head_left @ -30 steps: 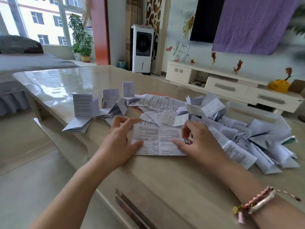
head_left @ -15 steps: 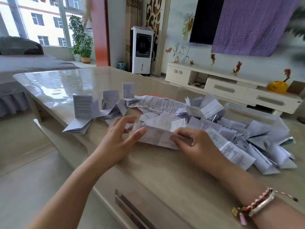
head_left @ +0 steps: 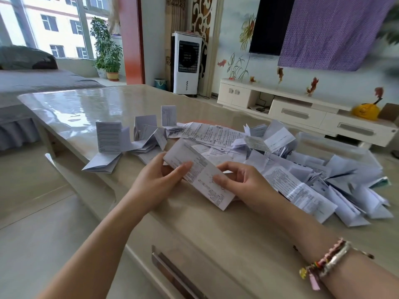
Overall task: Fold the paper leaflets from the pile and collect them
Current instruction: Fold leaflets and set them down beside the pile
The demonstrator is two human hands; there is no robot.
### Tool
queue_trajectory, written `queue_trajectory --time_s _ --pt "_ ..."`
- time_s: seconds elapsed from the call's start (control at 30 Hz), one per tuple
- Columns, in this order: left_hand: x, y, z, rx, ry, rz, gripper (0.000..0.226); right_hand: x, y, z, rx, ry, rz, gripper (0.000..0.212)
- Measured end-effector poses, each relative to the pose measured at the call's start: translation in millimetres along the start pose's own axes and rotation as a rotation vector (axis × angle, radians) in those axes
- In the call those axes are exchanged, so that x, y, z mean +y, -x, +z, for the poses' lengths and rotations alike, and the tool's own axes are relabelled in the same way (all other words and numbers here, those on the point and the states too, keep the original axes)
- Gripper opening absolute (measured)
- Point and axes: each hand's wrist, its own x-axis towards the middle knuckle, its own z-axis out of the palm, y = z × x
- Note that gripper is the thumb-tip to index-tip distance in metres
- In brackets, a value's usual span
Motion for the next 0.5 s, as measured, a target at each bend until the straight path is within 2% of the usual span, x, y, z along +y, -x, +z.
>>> queue_trajectory --time_s 0.03,0.1,0.17,0.37,0.5 --pt "0.1 -0.4 -1.0 0.011 0.046 -0.021 0.04 1.2 -0.7 1.5 -0.003 0.005 -0.011 0.009" --pt "0.1 -2.0 -2.8 0.039 0.096 -0.061 0.041 4.0 -0.4 2.4 0.011 0.023 -0.032 0.009" --pt "1.2 -2.5 -4.0 0.048 0.11 -0.083 0.044 4.4 0.9 2.0 0.02 0.046 -0.043 0.021" --pt "5.7 -3.3 -13.5 0.134 0.259 -0.146 0.025 7.3 -8.6 -5.0 0.11 0.081 -0.017 0.056" --pt "6.4 -4.3 -19.1 0.134 0.429 -0.15 0.024 6.0 -11.2 -0.2 0.14 0.158 0.002 0.056"
